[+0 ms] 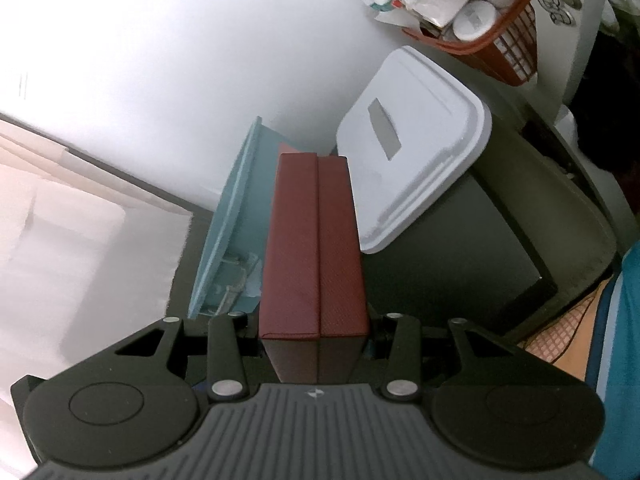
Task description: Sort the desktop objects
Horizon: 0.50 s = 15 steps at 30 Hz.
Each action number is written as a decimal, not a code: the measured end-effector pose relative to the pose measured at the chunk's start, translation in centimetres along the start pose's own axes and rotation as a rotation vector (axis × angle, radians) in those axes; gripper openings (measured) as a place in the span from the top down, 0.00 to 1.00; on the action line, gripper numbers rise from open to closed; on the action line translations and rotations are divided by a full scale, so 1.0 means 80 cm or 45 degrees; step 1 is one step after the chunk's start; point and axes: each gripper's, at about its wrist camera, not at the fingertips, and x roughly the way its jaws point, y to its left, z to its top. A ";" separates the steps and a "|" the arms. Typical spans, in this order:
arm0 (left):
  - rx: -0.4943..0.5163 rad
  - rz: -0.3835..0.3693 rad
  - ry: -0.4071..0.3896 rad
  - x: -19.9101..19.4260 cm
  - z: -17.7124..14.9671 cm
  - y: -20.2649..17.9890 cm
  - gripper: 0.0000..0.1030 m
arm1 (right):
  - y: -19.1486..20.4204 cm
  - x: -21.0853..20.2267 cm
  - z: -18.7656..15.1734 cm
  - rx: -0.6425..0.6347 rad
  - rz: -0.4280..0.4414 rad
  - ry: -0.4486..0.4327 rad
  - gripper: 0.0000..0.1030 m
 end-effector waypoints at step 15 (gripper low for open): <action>-0.033 -0.055 -0.035 -0.030 -0.023 0.040 0.35 | 0.025 -0.013 -0.009 -0.101 0.074 -0.069 0.57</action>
